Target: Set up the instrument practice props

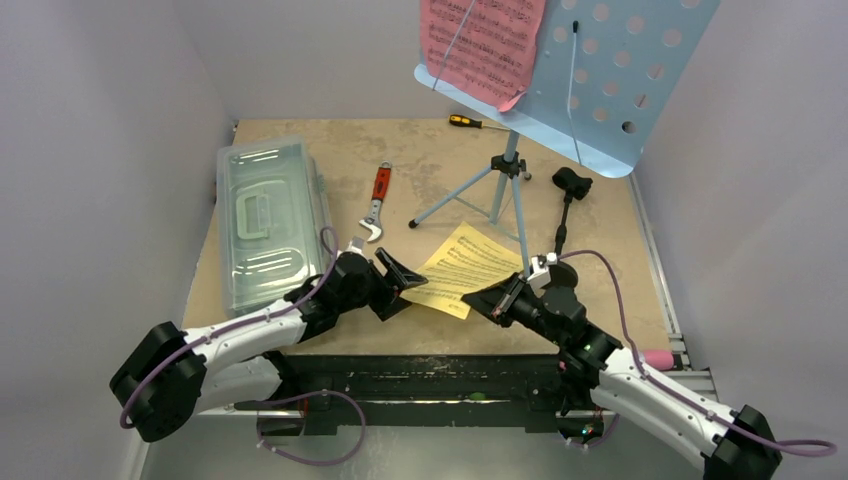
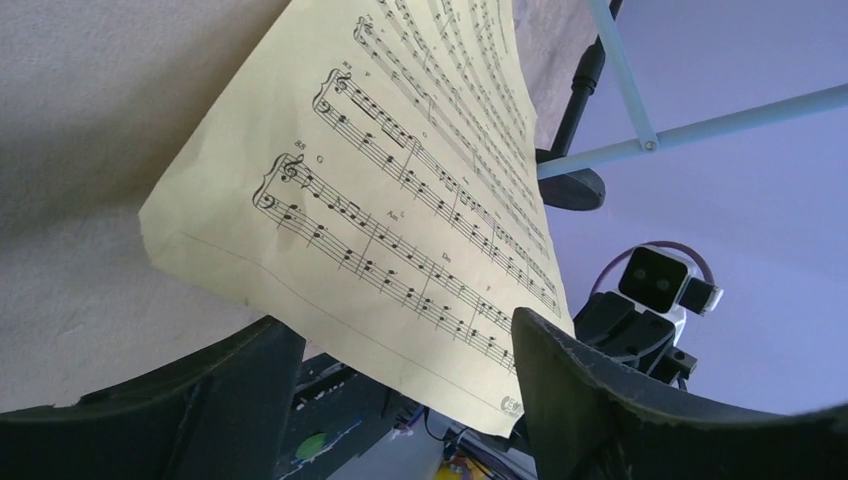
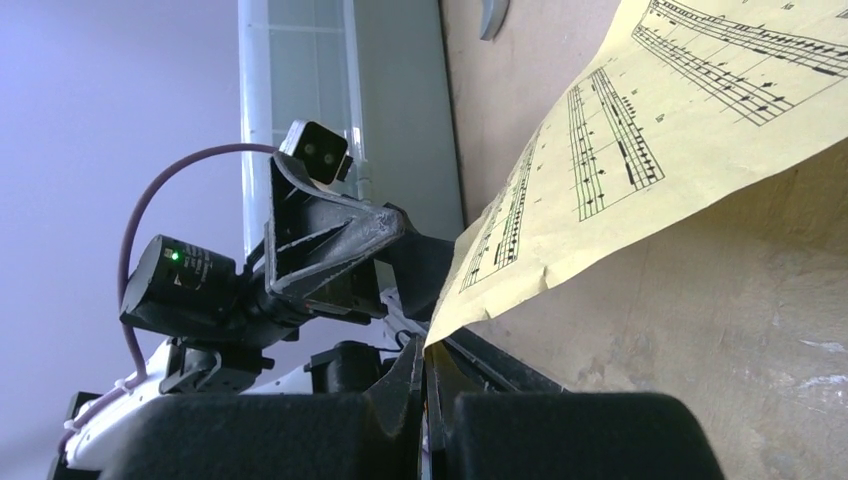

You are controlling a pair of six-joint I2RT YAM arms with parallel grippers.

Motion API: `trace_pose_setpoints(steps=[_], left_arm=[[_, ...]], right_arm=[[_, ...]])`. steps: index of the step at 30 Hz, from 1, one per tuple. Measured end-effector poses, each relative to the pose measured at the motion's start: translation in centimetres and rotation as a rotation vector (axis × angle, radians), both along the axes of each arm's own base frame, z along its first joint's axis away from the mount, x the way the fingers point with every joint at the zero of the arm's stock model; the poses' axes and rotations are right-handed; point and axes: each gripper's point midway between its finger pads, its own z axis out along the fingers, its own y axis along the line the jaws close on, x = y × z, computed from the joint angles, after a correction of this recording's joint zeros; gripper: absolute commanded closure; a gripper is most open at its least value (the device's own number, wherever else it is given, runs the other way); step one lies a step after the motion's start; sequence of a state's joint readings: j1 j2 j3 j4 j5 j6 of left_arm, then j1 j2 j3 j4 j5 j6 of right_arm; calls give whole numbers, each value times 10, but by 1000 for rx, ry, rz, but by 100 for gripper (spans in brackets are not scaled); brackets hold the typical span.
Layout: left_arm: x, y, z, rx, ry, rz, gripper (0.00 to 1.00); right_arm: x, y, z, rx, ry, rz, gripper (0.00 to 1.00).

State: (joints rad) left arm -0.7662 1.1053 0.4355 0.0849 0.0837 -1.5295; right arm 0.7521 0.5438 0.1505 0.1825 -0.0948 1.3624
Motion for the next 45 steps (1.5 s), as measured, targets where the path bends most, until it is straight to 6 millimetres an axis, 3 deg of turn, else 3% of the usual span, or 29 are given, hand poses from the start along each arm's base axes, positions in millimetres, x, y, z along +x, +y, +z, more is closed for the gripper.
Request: trace_pose_setpoints(steps=[9, 11, 14, 17, 21, 28, 33, 42, 44, 45], left_arm=[[5, -12, 12, -132, -4, 24, 89], [7, -16, 18, -161, -14, 20, 99], [9, -21, 26, -197, -30, 6, 100], [8, -24, 30, -215, -40, -9, 100], [5, -24, 32, -223, -38, -21, 100], [-2, -22, 33, -234, -37, -37, 100], [-6, -20, 44, -261, -58, -49, 100], [-12, -18, 56, -293, -83, -67, 100], [-13, -19, 56, -295, -81, -75, 100], [-14, -19, 56, -297, -80, -79, 100]], right_arm=[[4, 1, -12, -18, 51, -22, 100], [5, -1, -18, -24, 85, -39, 94], [5, -3, -27, -22, 158, -66, 83], [7, -5, -32, 0, 226, -104, 62], [11, -3, -32, 49, 288, -137, 45], [20, -3, -37, 152, 371, -206, 32], [27, -9, -43, 212, 420, -283, 32], [45, -19, -45, 324, 486, -417, 42], [46, -18, -49, 327, 503, -426, 49], [47, -18, -51, 326, 510, -430, 57]])
